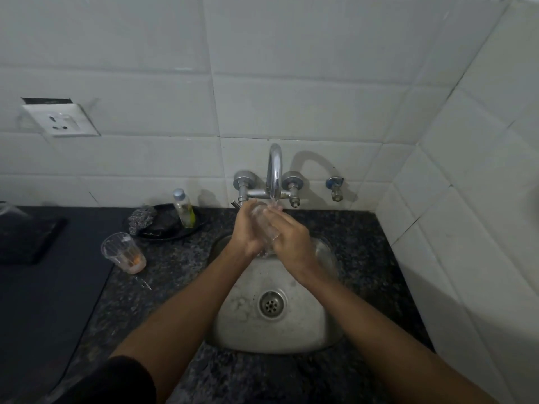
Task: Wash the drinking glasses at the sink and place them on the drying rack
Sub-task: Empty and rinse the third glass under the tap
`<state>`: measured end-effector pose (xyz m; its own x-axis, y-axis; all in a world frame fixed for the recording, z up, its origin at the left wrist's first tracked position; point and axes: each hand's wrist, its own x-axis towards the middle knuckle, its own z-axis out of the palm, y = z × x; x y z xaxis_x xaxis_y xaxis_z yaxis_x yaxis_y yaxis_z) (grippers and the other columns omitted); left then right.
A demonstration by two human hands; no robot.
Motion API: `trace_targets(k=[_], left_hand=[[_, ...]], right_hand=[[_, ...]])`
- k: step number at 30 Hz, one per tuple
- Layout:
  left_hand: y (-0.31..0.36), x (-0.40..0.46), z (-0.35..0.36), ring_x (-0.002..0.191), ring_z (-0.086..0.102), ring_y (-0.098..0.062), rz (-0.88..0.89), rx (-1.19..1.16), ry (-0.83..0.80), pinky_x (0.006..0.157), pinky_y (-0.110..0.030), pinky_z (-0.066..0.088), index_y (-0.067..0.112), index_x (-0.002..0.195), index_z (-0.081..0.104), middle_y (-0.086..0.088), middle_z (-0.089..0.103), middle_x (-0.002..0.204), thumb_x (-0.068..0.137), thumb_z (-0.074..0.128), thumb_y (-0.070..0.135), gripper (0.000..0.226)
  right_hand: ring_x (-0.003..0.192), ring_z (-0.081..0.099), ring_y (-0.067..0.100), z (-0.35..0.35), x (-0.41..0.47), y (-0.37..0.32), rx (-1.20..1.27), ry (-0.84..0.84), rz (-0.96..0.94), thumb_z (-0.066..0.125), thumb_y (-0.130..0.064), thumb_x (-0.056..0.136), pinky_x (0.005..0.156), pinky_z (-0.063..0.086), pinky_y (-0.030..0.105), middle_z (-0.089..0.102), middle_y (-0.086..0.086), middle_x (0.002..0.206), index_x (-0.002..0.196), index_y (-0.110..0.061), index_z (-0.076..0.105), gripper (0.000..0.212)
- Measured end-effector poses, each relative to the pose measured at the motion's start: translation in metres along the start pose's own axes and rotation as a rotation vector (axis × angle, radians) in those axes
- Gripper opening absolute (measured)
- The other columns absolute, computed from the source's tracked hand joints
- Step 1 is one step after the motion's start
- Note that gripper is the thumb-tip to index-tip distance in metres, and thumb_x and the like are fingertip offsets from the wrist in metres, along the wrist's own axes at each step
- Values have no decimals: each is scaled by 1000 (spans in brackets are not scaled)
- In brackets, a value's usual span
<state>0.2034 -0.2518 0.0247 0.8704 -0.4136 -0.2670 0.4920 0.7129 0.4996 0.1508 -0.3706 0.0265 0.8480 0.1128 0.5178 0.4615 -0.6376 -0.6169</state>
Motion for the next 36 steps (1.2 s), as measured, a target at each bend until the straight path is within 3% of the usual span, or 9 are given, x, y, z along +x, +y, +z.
trace_targets(k=[3, 7, 12, 15, 21, 26, 29, 32, 36], left_hand=[[4, -4, 3, 92, 57, -22, 3, -8, -57, 89, -37, 46, 5, 102, 63, -10, 57, 102, 97, 50, 35, 33], [3, -1, 0, 95, 61, -23, -4, -5, 9, 94, -39, 46, 6, 88, 73, -11, 63, 102, 98, 51, 39, 41], [3, 7, -8, 92, 72, -27, 21, 413, 157, 86, -44, 56, 7, 104, 71, -16, 71, 102, 97, 64, 48, 42], [7, 9, -15, 83, 71, -25, 78, 520, 208, 70, -37, 58, 2, 112, 66, -18, 67, 102, 91, 73, 23, 31], [14, 1, -21, 97, 65, -22, 126, 317, 30, 97, -45, 49, 5, 128, 61, -8, 67, 102, 94, 68, 16, 36], [14, -10, -16, 112, 61, -32, 168, 397, 13, 110, -53, 44, 7, 132, 64, -17, 65, 118, 91, 72, 17, 43], [16, -17, -9, 118, 65, -30, 248, 710, 19, 109, -54, 49, 18, 127, 70, -9, 69, 126, 93, 73, 28, 36], [17, -28, -8, 124, 63, -13, 373, 1184, -23, 107, -43, 52, 31, 138, 58, 1, 63, 138, 103, 60, 38, 37], [33, -32, -27, 155, 24, -15, 705, 1885, -311, 127, -35, 22, 11, 160, 29, -9, 28, 167, 107, 50, 40, 64]], right_hand=[[99, 72, 9, -1, -6, -8, 12, 39, 199, 57, -20, 108, 85, 57, 16, 76, 1, 117, 147, -19, 58, 39], [75, 65, -7, 1, -2, -7, 145, 115, 407, 62, -10, 101, 71, 52, 17, 76, -10, 99, 127, -16, 75, 30], [65, 64, 3, -6, 1, 7, 79, 108, 443, 66, -20, 94, 61, 55, 33, 75, -6, 76, 97, -21, 81, 15], [77, 72, 10, -12, 4, 9, 181, 14, 541, 71, -31, 96, 71, 60, 34, 78, -4, 88, 111, -20, 79, 20], [116, 71, 31, -27, -1, 11, 883, -570, 847, 68, -6, 99, 100, 58, 45, 67, 13, 133, 150, -25, 44, 60], [126, 54, 43, -35, -11, 18, 1266, -541, 956, 69, -2, 93, 112, 48, 52, 54, 36, 136, 150, 3, 43, 63], [119, 58, 43, -36, -14, 14, 1399, -492, 972, 68, -15, 94, 108, 51, 52, 61, 29, 122, 137, 4, 58, 48], [93, 68, 28, -34, -10, 7, 1103, -378, 957, 72, -33, 96, 85, 59, 41, 69, 21, 116, 132, -5, 65, 46], [82, 69, 24, -42, -5, 10, 936, -323, 945, 76, -35, 93, 72, 59, 33, 75, 18, 111, 128, -9, 69, 44]])
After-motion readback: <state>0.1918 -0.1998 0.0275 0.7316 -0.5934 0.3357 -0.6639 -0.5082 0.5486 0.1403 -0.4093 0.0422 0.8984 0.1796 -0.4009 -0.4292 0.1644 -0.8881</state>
